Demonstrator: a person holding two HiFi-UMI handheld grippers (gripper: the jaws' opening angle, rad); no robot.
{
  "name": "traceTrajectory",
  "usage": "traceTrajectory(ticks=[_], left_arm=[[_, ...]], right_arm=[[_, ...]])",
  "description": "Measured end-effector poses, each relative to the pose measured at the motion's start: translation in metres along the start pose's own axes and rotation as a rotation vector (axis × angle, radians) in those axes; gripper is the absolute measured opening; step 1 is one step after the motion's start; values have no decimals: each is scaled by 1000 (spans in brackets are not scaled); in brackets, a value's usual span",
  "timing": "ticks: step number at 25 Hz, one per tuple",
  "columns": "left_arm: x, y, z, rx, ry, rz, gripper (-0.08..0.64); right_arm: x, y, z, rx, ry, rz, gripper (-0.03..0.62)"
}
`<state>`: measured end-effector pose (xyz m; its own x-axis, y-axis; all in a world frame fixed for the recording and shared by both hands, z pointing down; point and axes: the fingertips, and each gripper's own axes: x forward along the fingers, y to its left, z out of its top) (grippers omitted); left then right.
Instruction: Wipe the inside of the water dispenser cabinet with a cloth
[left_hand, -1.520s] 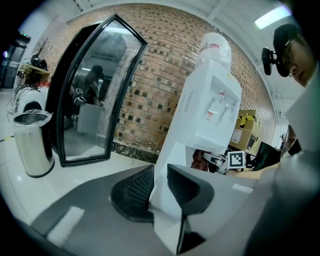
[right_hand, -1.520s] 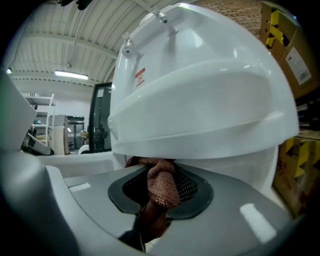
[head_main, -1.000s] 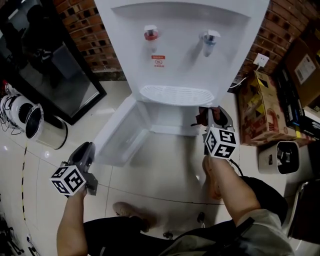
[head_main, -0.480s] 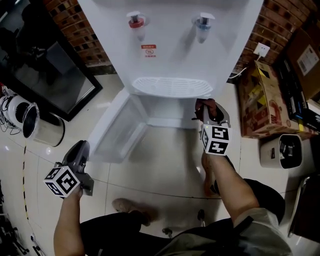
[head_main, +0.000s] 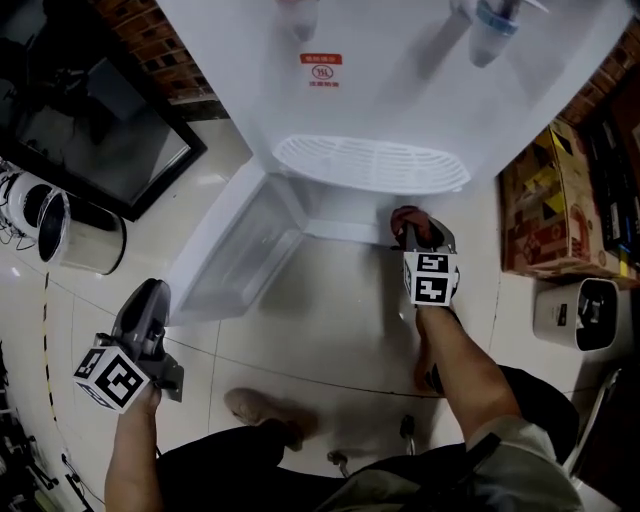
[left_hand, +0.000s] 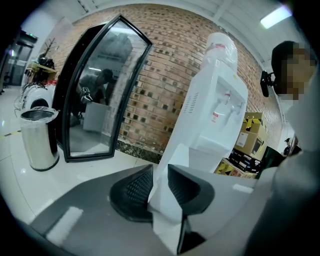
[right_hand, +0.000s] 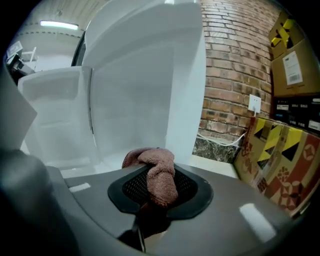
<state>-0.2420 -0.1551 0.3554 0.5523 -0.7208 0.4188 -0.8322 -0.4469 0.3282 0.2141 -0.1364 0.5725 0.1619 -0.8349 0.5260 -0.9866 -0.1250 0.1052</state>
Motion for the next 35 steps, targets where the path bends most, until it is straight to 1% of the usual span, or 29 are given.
traceTrajectory(ticks=[3, 6, 11, 14, 17, 21, 22, 24, 27, 31, 33, 35], left_arm=[[-2, 1, -2, -16, 2, 20, 90], [0, 2, -1, -17, 2, 25, 91], [0, 1, -1, -16, -1, 33, 92], [0, 3, -1, -16, -5, 41, 94], [0, 4, -2, -19, -9, 48, 95], [1, 4, -1, -18, -6, 50, 95], [1, 4, -1, -19, -6, 49, 95], [1, 4, -1, -19, -7, 48, 95], [1, 5, -1, -19, -10, 48, 97], [1, 3, -2, -22, -9, 37, 97], [1, 3, -3, -27, -6, 31, 97], [0, 1, -3, -36, -3, 26, 95]], right_arm=[[13, 8, -19, -32, 45, 15, 103], [25, 11, -43, -51, 120, 15, 103], [40, 16, -70, -76, 186, 19, 101], [49, 17, -88, -81, 253, 46, 104], [53, 17, -92, -82, 273, 67, 104], [51, 18, -91, -29, 299, 56, 106], [48, 21, -85, -20, 287, 48, 106], [44, 38, -63, -13, 211, 68, 106], [39, 83, -13, 30, 42, 174, 106], [29, 132, 61, 158, -164, 314, 106], [27, 151, 82, 199, -212, 376, 105], [31, 167, 89, 206, -210, 419, 104]])
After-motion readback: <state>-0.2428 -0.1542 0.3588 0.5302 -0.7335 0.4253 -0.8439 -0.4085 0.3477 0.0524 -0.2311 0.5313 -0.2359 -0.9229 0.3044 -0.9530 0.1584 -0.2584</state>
